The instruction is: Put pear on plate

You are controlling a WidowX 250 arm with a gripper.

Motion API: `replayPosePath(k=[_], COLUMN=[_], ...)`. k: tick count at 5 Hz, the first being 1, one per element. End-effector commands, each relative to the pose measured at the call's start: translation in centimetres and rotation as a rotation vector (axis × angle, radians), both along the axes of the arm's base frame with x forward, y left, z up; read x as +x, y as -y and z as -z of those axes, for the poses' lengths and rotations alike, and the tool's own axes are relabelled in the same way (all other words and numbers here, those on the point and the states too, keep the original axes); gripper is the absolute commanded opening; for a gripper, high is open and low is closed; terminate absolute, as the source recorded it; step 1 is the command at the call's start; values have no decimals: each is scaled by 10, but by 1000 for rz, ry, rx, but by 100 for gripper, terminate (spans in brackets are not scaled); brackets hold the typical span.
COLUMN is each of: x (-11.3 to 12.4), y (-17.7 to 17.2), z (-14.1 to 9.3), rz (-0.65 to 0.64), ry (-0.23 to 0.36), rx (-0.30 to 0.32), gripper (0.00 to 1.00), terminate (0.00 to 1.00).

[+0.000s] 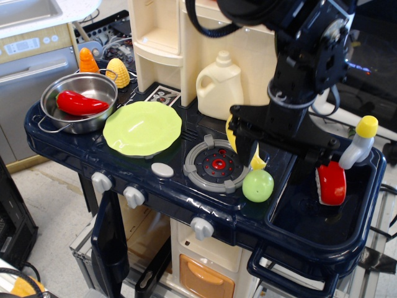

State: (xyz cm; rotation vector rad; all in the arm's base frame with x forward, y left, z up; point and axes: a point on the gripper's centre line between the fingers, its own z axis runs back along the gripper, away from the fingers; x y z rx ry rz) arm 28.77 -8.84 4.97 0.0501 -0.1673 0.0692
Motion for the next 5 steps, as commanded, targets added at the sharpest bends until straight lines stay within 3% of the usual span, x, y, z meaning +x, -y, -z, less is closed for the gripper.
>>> replayPosePath(k=[1, 2, 3, 4, 5], x=[2, 2, -3, -10, -19], y=[-11, -6, -9, -14, -41], z=[15, 23, 10, -24, -57], rz=[-41, -51, -60, -141, -136], ry=[38, 41, 15, -37, -66], rx=[-30, -34, -4, 49, 180], gripper=[100, 0, 0, 0, 0], terminate=[0, 0, 0, 0, 0])
